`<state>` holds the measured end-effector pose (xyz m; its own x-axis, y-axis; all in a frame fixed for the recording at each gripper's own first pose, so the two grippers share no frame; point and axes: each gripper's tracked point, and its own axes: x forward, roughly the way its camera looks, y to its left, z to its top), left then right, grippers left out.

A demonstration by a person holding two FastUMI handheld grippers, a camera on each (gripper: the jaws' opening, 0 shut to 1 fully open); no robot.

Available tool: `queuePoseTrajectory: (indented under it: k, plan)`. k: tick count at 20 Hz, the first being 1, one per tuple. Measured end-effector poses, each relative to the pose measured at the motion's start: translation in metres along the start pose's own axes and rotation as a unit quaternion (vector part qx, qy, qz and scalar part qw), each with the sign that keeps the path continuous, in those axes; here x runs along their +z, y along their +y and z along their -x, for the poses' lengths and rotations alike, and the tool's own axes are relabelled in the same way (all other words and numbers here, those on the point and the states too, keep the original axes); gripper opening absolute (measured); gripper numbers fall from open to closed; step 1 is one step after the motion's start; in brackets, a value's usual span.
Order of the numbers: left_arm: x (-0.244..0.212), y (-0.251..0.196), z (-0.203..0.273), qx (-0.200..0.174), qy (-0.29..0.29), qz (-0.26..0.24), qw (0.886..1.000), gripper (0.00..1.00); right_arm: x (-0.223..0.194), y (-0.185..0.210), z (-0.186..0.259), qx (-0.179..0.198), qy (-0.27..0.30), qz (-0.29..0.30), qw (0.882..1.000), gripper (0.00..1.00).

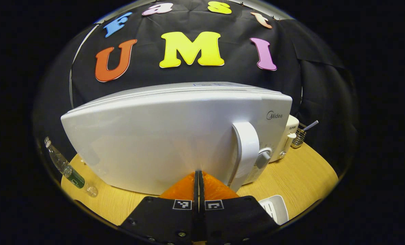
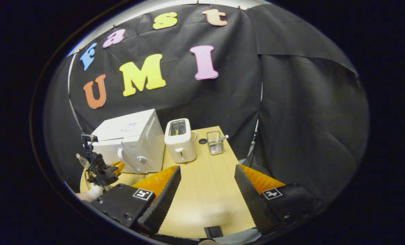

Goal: Open the microwave oven with the left hand, put the food in, and close the microwave oven.

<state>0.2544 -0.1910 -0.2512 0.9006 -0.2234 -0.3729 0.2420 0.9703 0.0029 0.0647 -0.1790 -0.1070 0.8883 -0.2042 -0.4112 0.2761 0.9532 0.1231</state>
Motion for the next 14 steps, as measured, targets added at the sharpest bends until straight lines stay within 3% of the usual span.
queuePoseTrajectory:
  k: [1, 3, 4, 5, 8, 9, 10, 11, 12, 13, 14]
  plan:
    - [0.0, -0.001, -0.003, 0.002, 0.011, 0.004, 1.0, 0.0, 0.0, 0.003, 0.0, 0.002, 0.0, -0.001, 1.0, 0.91]
    - [-0.005, -0.01, -0.004, -0.002, 0.02, 0.018, 1.0, 0.0, -0.001, 0.009, 0.003, 0.006, 0.0, 0.002, 1.0, 0.91]
    - [-0.006, -0.009, -0.003, 0.003, 0.02, 0.017, 1.0, 0.09, 0.0, 0.01, 0.004, 0.005, -0.002, 0.005, 1.0, 1.0]
    - [-0.003, -0.009, 0.001, 0.004, 0.017, 0.019, 1.0, 0.0, -0.002, 0.011, 0.007, 0.006, -0.002, 0.007, 1.0, 0.91]
    - [-0.003, -0.008, 0.023, 0.011, 0.017, 0.017, 1.0, 0.0, -0.005, 0.015, 0.013, 0.004, -0.006, 0.005, 1.0, 0.91]
    - [-0.003, -0.005, 0.033, 0.016, 0.014, 0.012, 1.0, 0.09, -0.006, 0.018, 0.015, 0.003, -0.008, 0.004, 1.0, 1.0]
    - [-0.003, 0.0, 0.047, 0.021, 0.013, 0.004, 1.0, 0.09, -0.008, 0.02, 0.017, 0.003, -0.011, 0.002, 1.0, 0.91]
    - [-0.005, 0.003, 0.06, 0.021, 0.012, -0.002, 1.0, 0.0, -0.01, 0.024, 0.02, 0.004, -0.013, 0.002, 1.0, 1.0]
    - [-0.01, 0.009, 0.073, 0.026, 0.017, -0.011, 0.999, 0.03, -0.013, 0.028, 0.023, 0.002, -0.018, 0.003, 1.0, 0.91]
    - [-0.015, 0.009, 0.083, 0.018, 0.025, -0.015, 0.999, 0.13, -0.014, 0.031, 0.027, -0.004, -0.025, 0.01, 1.0, 1.0]
    - [-0.017, 0.009, 0.097, 0.011, 0.029, -0.011, 0.999, 0.48, -0.014, 0.034, 0.034, -0.012, -0.037, 0.018, 0.999, 1.0]
